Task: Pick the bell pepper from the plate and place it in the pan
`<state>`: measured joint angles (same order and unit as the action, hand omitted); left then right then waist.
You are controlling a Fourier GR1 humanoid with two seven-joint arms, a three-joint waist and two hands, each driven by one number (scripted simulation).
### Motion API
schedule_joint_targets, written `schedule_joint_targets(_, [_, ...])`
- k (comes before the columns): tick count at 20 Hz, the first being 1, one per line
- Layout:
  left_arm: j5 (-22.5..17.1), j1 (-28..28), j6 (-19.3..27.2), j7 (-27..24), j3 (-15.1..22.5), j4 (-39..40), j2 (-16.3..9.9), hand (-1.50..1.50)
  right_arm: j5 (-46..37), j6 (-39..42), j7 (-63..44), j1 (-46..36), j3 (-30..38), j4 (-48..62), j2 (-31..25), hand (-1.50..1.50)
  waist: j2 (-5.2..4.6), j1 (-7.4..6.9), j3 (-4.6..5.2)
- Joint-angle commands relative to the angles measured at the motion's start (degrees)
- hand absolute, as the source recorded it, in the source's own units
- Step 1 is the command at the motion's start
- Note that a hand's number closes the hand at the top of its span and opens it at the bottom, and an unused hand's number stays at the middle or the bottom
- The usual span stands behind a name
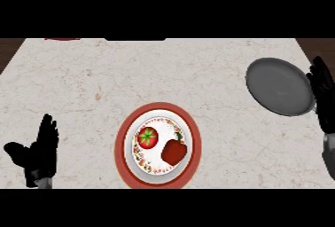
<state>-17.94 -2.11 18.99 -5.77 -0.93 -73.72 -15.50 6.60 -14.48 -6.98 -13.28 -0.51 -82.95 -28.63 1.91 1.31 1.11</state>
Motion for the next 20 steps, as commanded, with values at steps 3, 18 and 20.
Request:
schedule_joint_targets(3, [4.0,5.2,-0.9,-0.7,3.3,-5.1,-2.1,0.00,-1.9,0.8,-0.6,0.6,-11.2,-5.5,9.6,1.50,-1.68,-1.50,-1.12])
schedule_joint_targets(18, [5.3,11.3,-4.9,6.4,5.9,-10.6,-5.9,0.00,-43.4,-15.1,-12.2,26.6,-31.0,-36.1,3.8,-1.50,-1.09,0.76,-0.79])
schedule_joint_targets(20, [5.0,12.6,-5.5,7.4,5.1,-10.3,-6.8,0.00,-43.5,-8.0,-18.1,27.0,-28.8,-42.3,-1.8,-1.50,-1.20,0.84,-0.76])
